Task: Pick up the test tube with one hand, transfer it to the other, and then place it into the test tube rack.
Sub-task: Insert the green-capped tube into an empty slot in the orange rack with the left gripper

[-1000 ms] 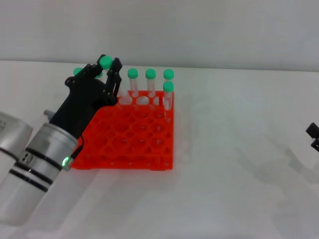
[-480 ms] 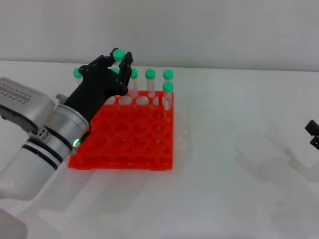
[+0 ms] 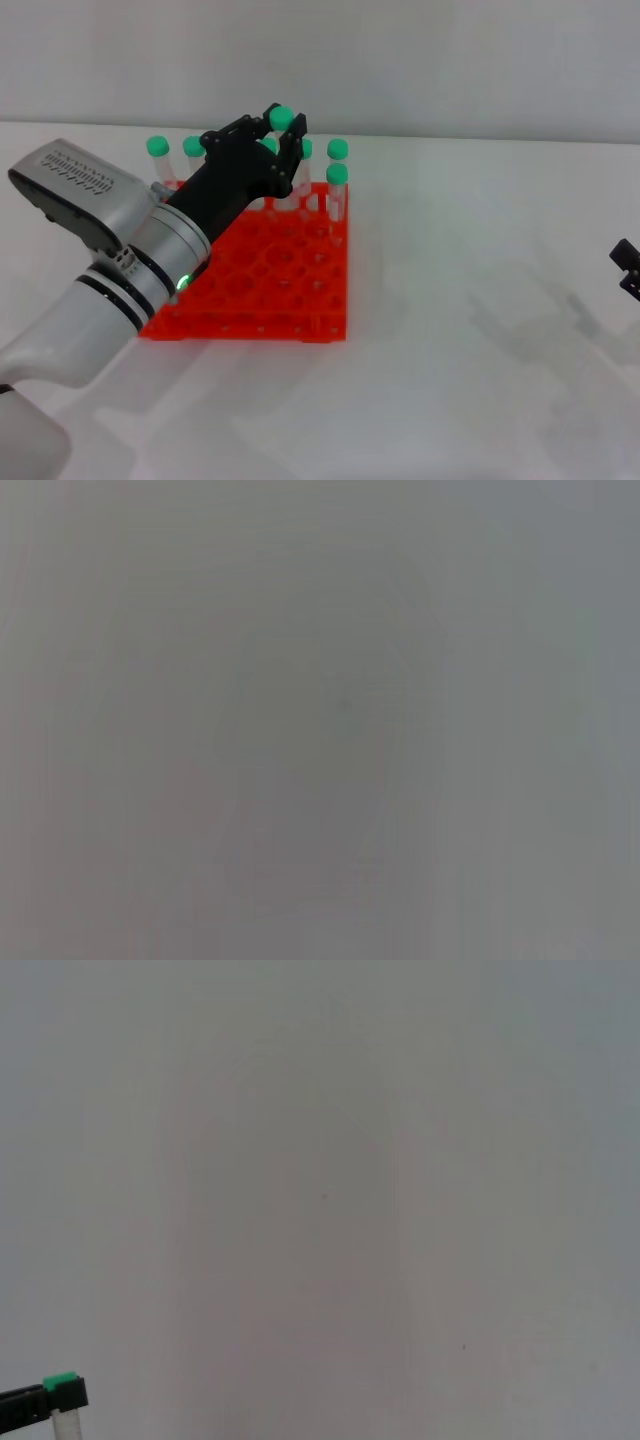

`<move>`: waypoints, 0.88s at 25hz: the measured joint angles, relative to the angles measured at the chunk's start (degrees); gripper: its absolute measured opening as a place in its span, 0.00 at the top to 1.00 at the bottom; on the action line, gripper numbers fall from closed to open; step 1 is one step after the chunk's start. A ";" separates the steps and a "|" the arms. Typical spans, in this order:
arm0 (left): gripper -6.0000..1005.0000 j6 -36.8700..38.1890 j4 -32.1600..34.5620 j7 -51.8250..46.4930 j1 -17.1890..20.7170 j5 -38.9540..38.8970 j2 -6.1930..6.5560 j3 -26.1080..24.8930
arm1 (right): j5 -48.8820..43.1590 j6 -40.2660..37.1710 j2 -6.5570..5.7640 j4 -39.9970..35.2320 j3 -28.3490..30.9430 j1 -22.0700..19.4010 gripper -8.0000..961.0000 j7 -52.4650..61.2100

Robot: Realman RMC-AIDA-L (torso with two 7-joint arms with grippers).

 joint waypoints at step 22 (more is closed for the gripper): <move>0.68 6.47 0.36 0.00 -1.68 1.57 0.06 -0.30 | -0.26 1.26 0.00 0.22 0.00 0.00 0.11 0.00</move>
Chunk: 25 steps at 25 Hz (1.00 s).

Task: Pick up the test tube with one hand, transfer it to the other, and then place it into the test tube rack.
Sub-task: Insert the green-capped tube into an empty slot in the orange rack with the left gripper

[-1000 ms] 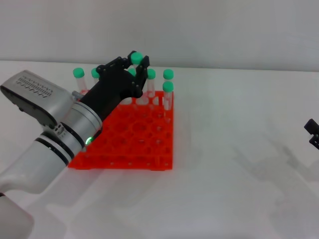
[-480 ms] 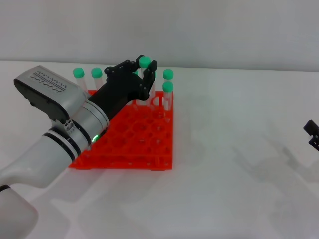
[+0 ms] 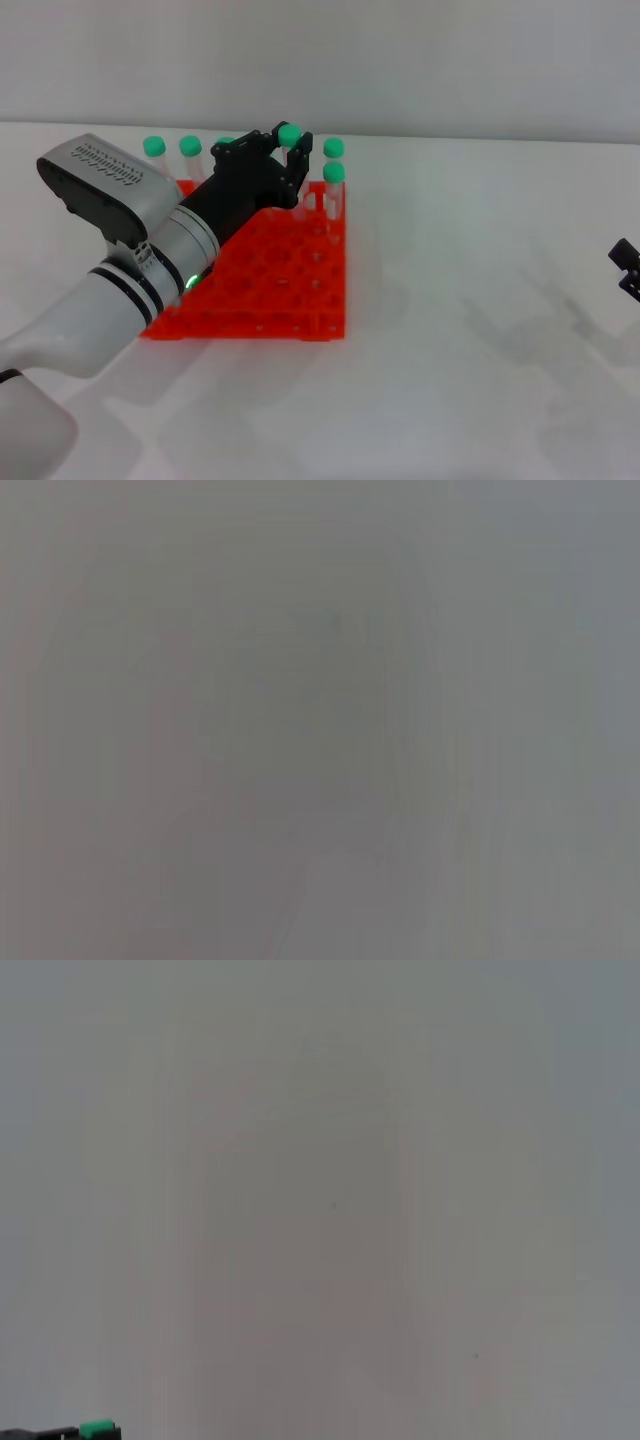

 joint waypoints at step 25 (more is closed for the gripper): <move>0.52 4.66 -0.90 0.00 1.82 1.62 -0.13 0.25 | 0.25 1.48 -0.18 -0.25 0.33 -1.05 0.11 0.00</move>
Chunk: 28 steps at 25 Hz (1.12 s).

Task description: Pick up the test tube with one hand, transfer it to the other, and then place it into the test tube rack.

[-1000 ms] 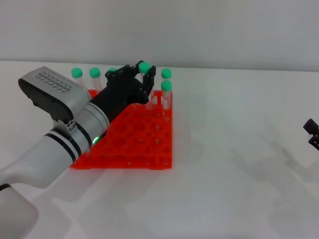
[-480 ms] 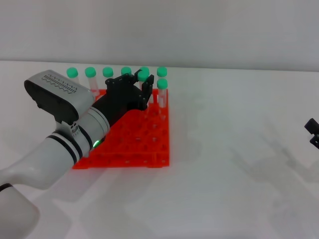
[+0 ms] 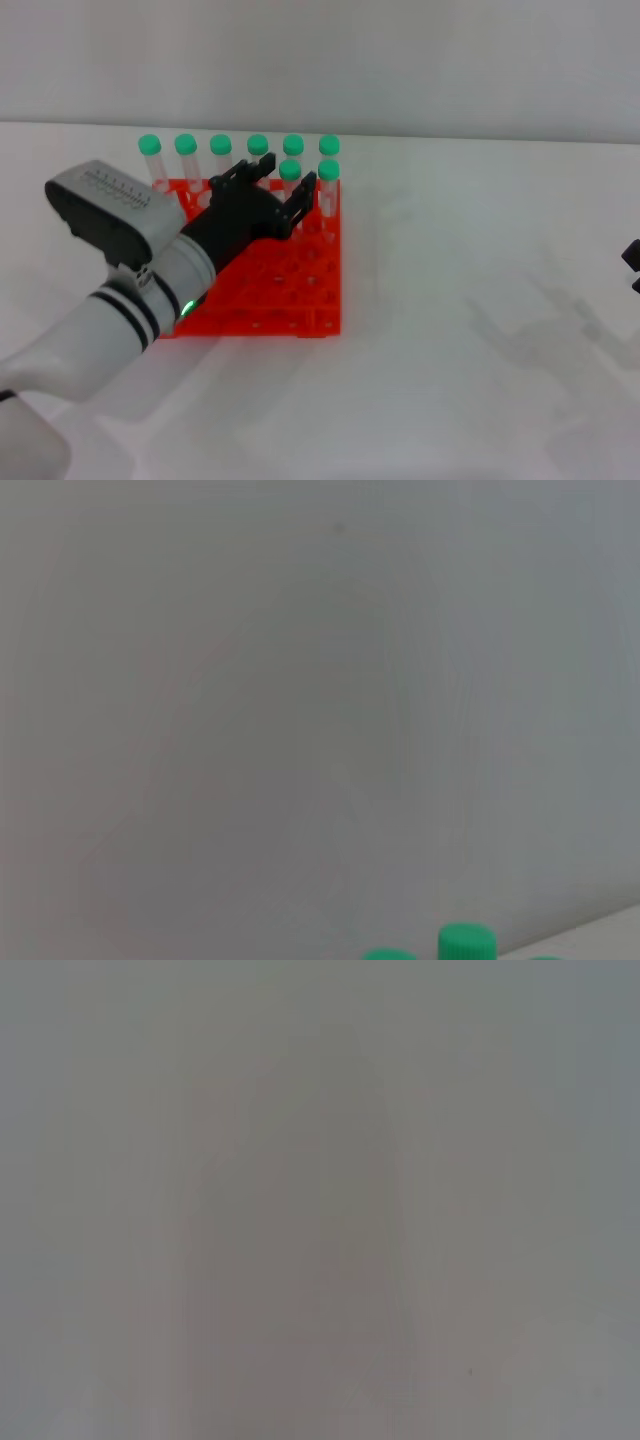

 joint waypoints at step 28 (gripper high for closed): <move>0.13 -29.48 0.88 -6.26 25.68 -26.31 -0.27 0.14 | 0.54 -2.74 -0.26 2.67 7.11 -1.46 0.11 -2.30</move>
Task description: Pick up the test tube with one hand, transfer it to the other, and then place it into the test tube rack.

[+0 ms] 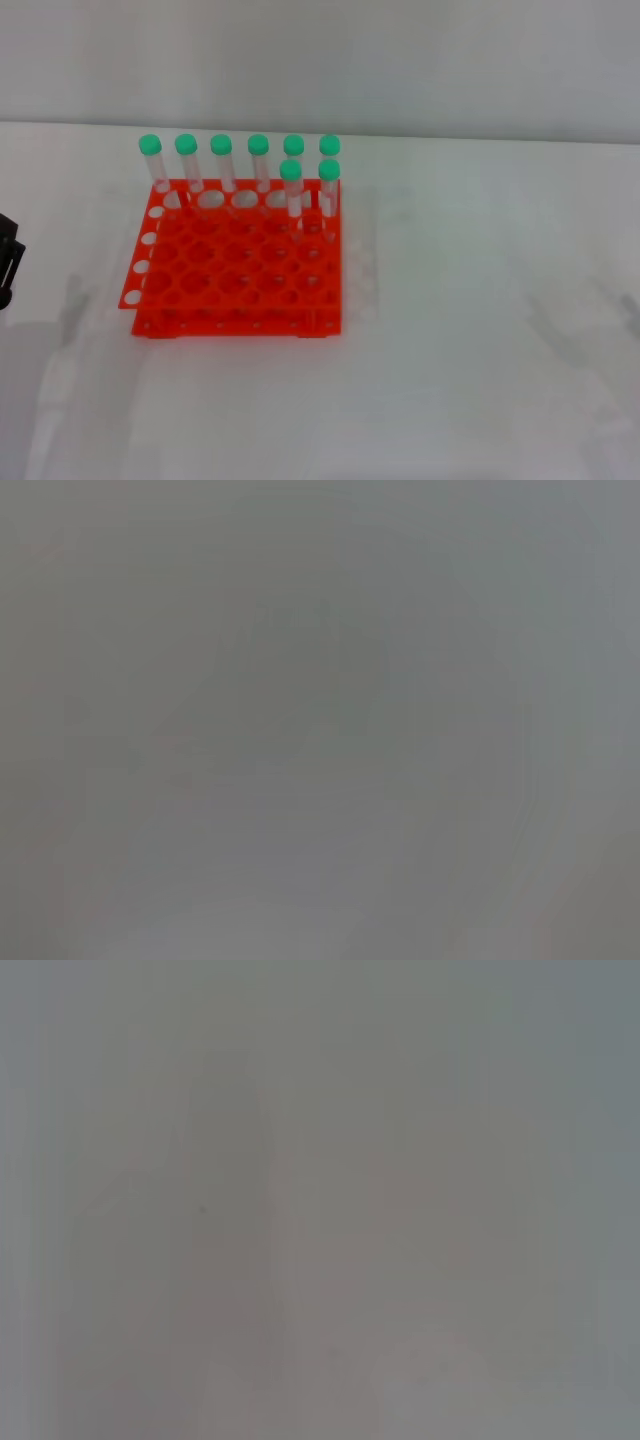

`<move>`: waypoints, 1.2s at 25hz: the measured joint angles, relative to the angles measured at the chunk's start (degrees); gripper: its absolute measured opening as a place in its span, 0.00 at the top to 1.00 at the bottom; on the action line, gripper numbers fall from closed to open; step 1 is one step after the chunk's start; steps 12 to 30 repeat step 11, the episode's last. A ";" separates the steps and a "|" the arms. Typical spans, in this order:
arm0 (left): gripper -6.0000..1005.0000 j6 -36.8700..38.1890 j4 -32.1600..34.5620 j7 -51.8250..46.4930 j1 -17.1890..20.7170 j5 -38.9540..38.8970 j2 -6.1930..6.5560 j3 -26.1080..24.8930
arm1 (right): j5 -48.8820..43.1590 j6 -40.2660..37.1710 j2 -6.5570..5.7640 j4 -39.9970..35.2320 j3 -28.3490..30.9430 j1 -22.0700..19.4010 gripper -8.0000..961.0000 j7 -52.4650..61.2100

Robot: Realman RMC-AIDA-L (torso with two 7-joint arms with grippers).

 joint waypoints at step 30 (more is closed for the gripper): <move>0.13 2.78 -0.36 -0.03 -0.70 0.10 -0.09 0.60 | 0.42 -0.10 0.00 1.32 0.04 -0.30 0.11 0.00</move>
